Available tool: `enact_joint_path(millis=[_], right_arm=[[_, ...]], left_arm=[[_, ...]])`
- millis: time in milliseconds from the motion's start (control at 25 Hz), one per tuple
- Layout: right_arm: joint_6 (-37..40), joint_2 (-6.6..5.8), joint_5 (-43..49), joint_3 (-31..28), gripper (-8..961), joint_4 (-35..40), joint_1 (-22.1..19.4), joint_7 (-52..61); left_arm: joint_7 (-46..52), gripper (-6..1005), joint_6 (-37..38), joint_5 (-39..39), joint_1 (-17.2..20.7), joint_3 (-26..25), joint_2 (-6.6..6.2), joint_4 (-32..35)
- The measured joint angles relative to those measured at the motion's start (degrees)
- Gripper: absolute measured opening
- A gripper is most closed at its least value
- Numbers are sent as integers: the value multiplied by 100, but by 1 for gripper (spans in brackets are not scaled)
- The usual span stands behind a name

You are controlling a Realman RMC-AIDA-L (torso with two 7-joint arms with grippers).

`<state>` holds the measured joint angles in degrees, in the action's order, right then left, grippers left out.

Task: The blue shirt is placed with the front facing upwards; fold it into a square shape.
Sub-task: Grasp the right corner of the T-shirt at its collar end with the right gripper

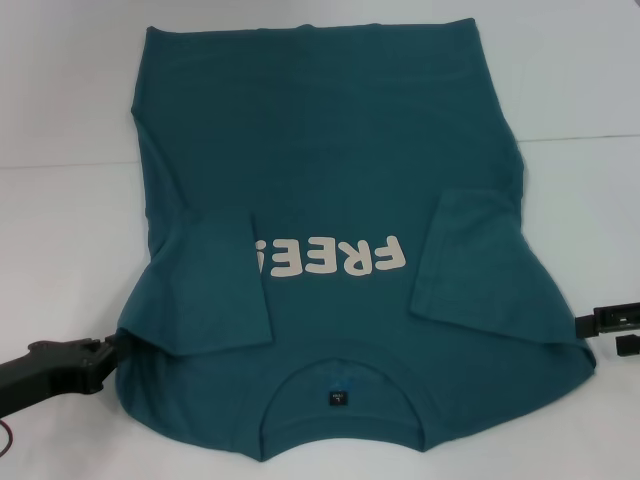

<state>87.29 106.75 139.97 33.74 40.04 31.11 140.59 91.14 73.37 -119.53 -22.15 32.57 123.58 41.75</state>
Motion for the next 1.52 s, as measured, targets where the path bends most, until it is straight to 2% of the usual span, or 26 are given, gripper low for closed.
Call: enact_joint_path(millis=[560,880,1320,1400,1520], right_arm=[[-378,161,157,159,898,-136,106,23],[-536,210,187,242,877,-379,266,-3],[-541,217,-107,186,848,-404,228,-106],[-548,217,-196,185,654,-453,225,-137],[-600,223,-210,185,655,-542,263,-174]], left_arm=[[-3,0,2,0,-30,-5,-6,-7],[-30,0,2,0,-36,-5,-10,-8],[-41,0,2,0,-35,-5,-9,-18],[-42,0,2,0,-35,-5,-11,-19],[-43,1,2,0,-35,-5,-14,-18]])
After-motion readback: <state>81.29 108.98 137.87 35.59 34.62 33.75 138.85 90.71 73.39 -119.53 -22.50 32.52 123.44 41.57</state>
